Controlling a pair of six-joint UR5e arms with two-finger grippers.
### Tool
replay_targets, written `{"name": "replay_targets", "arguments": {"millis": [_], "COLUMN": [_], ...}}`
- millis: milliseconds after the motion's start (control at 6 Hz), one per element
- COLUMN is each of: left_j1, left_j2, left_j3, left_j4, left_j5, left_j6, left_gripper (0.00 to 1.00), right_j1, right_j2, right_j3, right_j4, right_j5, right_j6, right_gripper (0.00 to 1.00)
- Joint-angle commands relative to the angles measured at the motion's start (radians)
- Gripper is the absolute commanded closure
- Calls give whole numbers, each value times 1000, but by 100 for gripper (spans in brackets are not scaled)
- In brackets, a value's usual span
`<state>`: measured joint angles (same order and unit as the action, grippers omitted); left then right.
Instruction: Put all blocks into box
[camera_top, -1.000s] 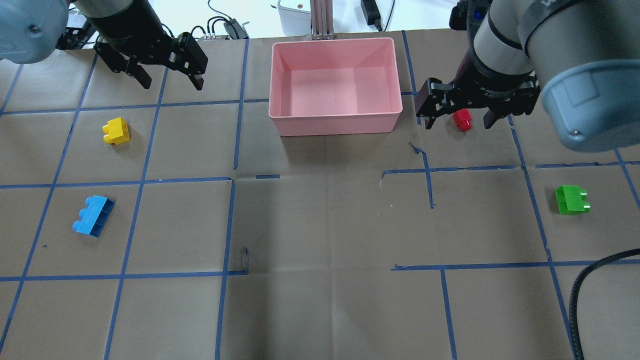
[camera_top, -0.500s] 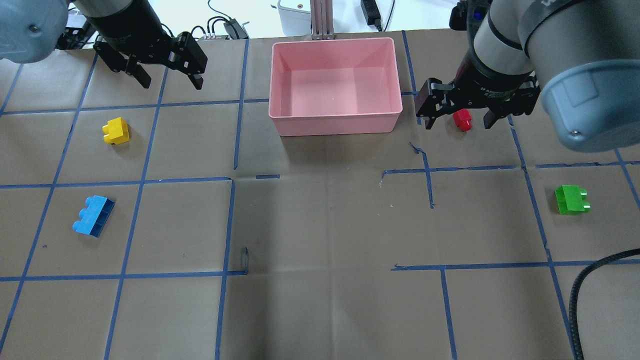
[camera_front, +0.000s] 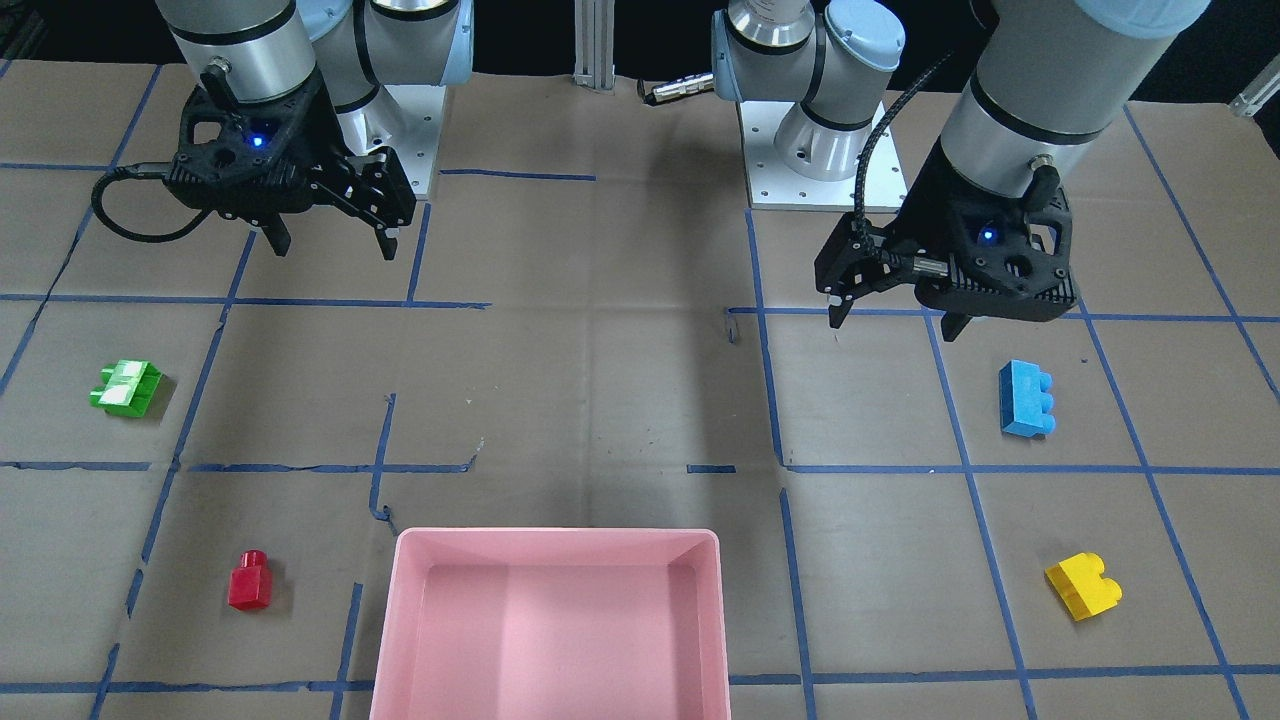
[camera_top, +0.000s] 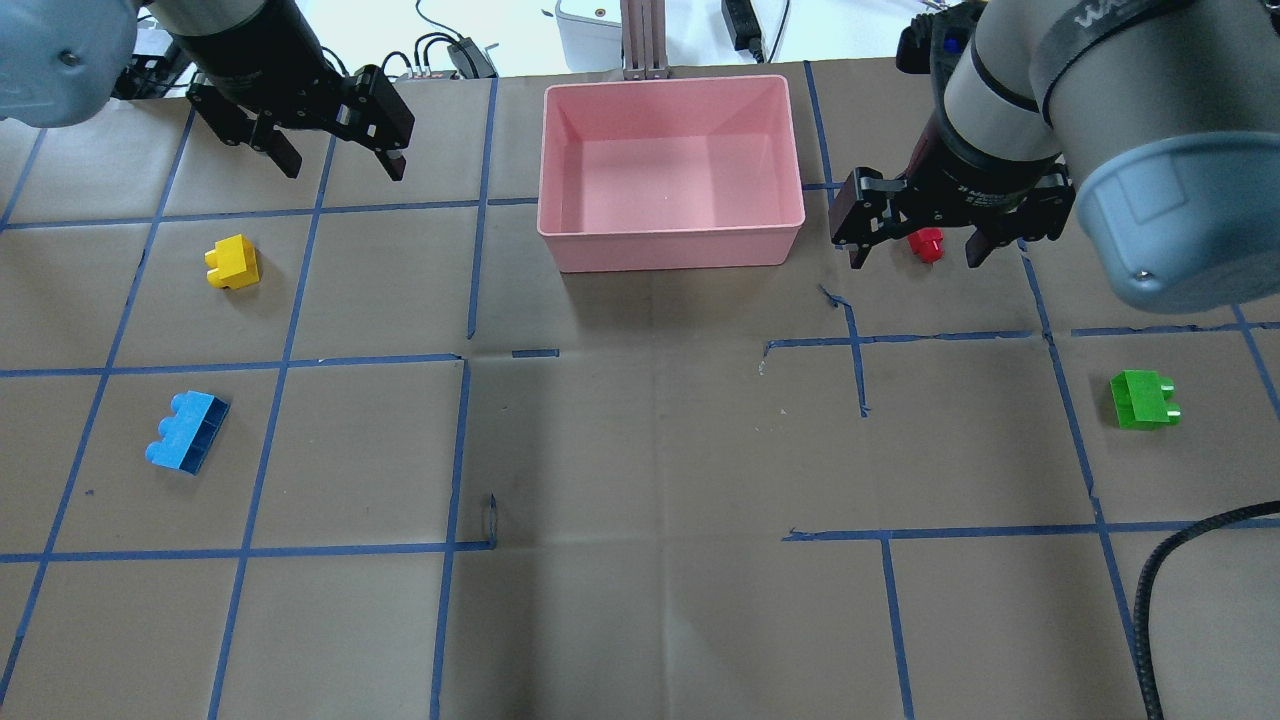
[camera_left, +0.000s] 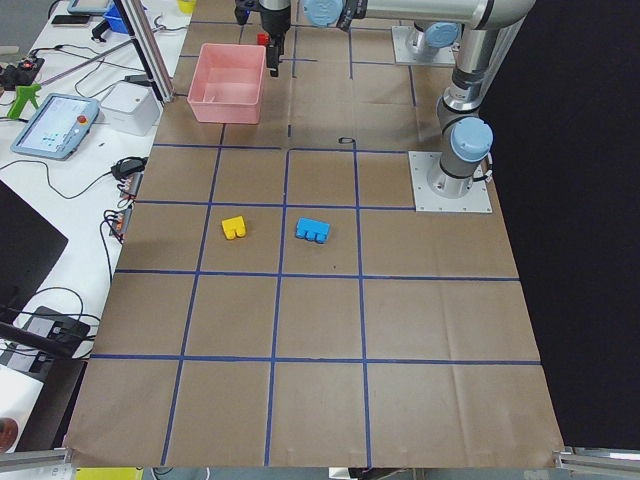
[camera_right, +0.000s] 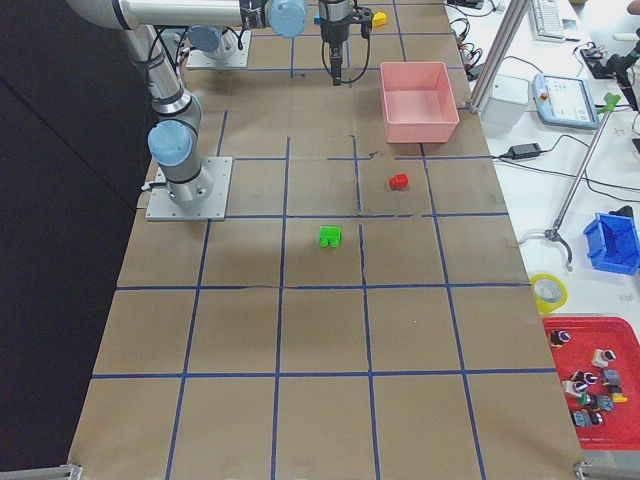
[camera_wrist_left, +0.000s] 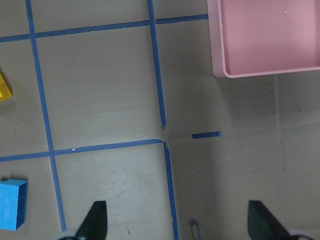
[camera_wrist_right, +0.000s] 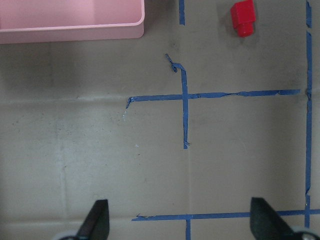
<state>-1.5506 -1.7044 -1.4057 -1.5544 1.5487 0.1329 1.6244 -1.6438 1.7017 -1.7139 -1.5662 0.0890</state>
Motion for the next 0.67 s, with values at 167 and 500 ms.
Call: {"name": "replay_targets", "arguments": {"millis": [167, 500], "left_j1": [155, 361], "left_j2": [3, -15], "left_j3": [-2, -21], "left_j4": [-3, -18], "left_j5": [-5, -5], "left_j6": [166, 435], "left_gripper": [1, 1], "right_j1": [-7, -93], "right_j2": [-1, -11], "right_j3": [2, 47], "right_j4": [-10, -30], "right_j5": [-2, -61], "right_j6": [-3, -98], "right_gripper": [0, 0]}}
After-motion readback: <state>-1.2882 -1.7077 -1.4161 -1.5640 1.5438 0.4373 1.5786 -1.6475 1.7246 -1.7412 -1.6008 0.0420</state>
